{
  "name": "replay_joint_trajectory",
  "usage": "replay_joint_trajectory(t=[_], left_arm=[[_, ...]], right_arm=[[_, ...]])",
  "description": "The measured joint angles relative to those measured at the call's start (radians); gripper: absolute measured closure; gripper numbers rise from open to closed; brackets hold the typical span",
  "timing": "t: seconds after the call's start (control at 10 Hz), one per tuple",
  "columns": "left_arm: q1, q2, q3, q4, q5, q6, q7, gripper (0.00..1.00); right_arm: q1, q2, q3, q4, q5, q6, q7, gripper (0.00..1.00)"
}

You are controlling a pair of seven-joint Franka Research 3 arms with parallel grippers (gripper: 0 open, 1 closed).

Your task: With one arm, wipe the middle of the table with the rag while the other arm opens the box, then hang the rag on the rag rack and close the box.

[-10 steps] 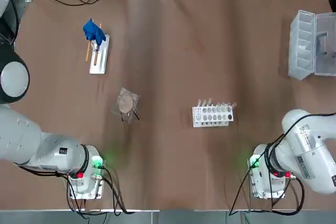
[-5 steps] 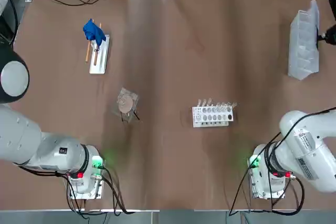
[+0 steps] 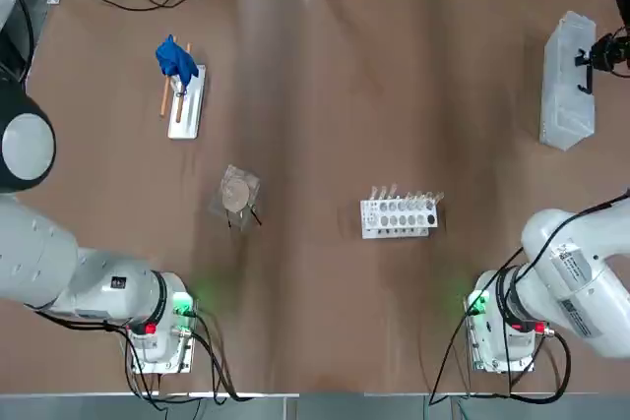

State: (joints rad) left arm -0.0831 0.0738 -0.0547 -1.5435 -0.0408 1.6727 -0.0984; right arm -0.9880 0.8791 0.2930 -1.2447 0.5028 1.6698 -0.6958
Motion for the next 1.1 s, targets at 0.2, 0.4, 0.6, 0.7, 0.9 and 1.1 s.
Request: replay_joint_trajectory(t=[0.2,0.4,0.6,0.7,0.9,1.1], left_arm=[[0.0,0.0,0.0,0.001,0.0,0.0,0.0,0.01],[-0.001,0.0,0.0,0.002,0.0,0.0,0.0,0.01],[0.0,0.001,0.0,0.003,0.0,0.0,0.0,0.01],[0.001,0.003,0.001,0.003,0.0,0.0,0.0,0.01],[0.002,0.009,0.003,0.004,0.0,0.0,0.0,0.01],[0.004,0.01,0.006,0.005,0.001,0.001,0.0,0.01]], right_arm=[[0.018,-0.007,-0.002,0.002,-0.02,0.018,0.01,0.96],[0.082,-0.065,0.009,0.033,-0.125,0.001,0.113,0.9],[0.217,-0.23,0.015,0.063,-0.246,-0.045,0.301,0.7],[0.288,-0.317,0.016,0.061,-0.305,-0.068,0.386,0.54],[0.427,-0.415,0.015,0.05,-0.437,-0.09,0.437,0.24],[0.552,-0.457,0.013,0.035,-0.545,-0.089,0.456,0.0]])
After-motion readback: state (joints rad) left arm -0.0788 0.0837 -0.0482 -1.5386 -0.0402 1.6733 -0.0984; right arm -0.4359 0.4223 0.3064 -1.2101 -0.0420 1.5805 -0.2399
